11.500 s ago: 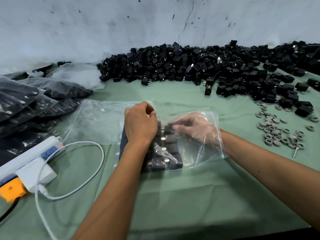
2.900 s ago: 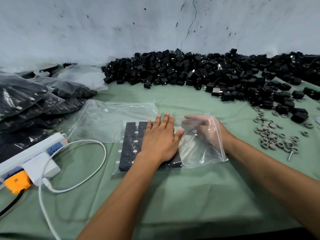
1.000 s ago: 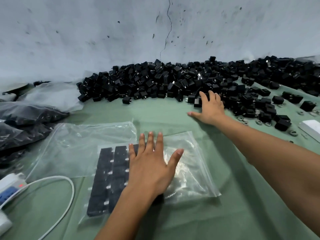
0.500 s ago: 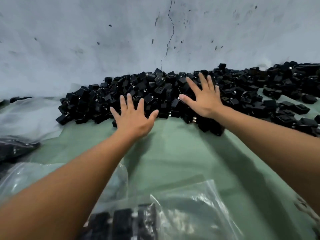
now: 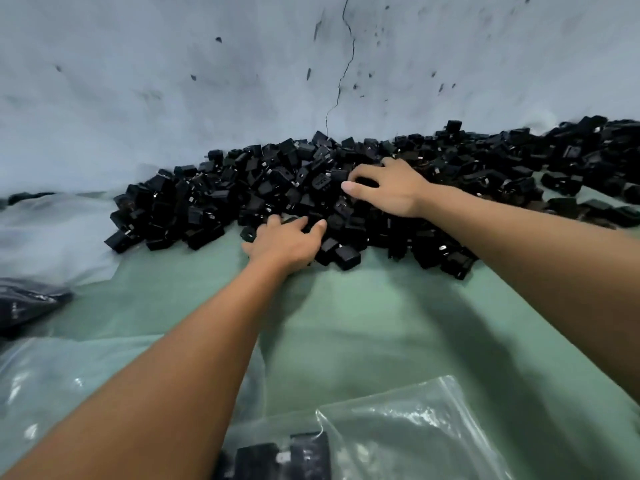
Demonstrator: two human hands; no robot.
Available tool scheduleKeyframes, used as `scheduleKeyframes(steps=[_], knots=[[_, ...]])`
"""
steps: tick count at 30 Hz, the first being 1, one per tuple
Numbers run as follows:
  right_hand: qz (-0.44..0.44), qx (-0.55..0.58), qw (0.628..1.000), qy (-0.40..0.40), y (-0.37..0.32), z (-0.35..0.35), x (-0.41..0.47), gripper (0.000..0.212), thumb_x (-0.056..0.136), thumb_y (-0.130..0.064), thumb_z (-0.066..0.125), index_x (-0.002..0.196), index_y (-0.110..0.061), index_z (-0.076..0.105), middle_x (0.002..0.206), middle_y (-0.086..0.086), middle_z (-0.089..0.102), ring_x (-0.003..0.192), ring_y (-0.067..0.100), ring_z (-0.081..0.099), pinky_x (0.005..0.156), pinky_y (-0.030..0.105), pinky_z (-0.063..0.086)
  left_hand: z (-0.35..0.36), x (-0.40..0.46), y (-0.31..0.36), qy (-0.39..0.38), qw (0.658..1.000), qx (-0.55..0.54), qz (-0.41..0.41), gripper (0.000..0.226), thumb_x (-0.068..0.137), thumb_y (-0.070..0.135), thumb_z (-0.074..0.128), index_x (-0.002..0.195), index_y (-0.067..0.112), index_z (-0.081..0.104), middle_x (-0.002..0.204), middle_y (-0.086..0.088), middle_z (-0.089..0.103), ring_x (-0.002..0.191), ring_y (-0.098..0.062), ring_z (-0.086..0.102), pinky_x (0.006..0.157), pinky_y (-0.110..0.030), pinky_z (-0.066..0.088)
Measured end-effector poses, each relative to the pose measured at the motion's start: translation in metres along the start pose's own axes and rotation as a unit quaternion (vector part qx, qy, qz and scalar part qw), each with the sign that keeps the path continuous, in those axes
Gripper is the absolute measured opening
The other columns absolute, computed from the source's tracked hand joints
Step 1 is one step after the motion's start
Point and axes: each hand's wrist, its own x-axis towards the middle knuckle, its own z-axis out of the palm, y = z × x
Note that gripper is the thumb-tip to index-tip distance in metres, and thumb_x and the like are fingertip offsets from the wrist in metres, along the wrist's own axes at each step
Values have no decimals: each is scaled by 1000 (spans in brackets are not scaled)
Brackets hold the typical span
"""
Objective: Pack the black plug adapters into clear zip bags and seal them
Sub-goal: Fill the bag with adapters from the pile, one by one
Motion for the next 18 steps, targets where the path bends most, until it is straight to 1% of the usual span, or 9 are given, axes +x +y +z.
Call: scheduleKeyframes(steps=[1,3,6,8,10,13,15,16,18], knots=[[-13,4,1000,-6,-8,5,-9,48,94,-78,38,124,-46,60,114,9,53,131,33,43,107,42,34,3,-7,6,-12,1000,-11,12,67,90,79,19,148,54,38,162,-9,29,149,-35,28,116,-60,19],[-39,10,999,-14,-23,15,-30,46,100,-69,39,124,-39,64,110,7,59,122,30,50,102,38,37,5,-24,16,-47,996,-70,37,67,88,67,20,150,50,39,158,-12,33,147,-34,30,119,-57,22],[-54,28,998,-9,-34,20,-67,39,107,-48,42,132,-27,63,123,10,66,123,28,55,103,37,40,-3,-52,17,-62,966,-243,64,58,99,43,38,157,34,38,162,-13,29,150,-28,28,125,-41,20],[-48,28,998,22,-38,10,-94,35,104,-41,53,134,-24,64,132,3,67,127,24,56,107,39,42,-14,-78,11,-54,948,-300,94,49,106,28,46,155,25,43,164,-12,27,152,-24,25,124,-29,15],[-30,25,996,77,-42,1,-121,32,99,-40,64,127,-27,67,129,-2,69,124,23,59,106,45,45,-24,-99,7,-54,948,-289,119,47,108,31,44,154,23,44,164,-12,28,153,-23,23,122,-23,12],[-5,95,978,187,-52,-4,-169,26,93,-38,72,117,-28,71,114,-11,72,111,16,64,100,45,48,-34,-133,1,-55,970,-195,137,52,108,47,36,157,29,39,169,-11,17,157,-26,13,127,-40,10],[16,227,940,254,-58,-5,-205,15,92,-36,72,106,-29,73,95,-16,72,89,5,66,87,35,53,-39,-158,1,-28,977,-159,141,54,107,50,36,156,29,40,168,-11,21,156,-28,18,127,-47,16],[36,317,907,275,-61,-4,-224,10,93,-35,70,101,-29,74,87,-14,73,77,4,66,79,34,54,-42,-172,4,-7,975,-166,147,52,107,49,39,154,28,45,165,-11,29,153,-28,26,124,-47,23],[87,487,823,279,-65,3,-262,16,98,-36,65,96,-23,76,84,-1,76,63,13,65,62,34,55,-45,-203,14,32,960,-204,191,41,105,38,49,143,27,57,150,-6,48,137,-25,47,116,-43,38]])
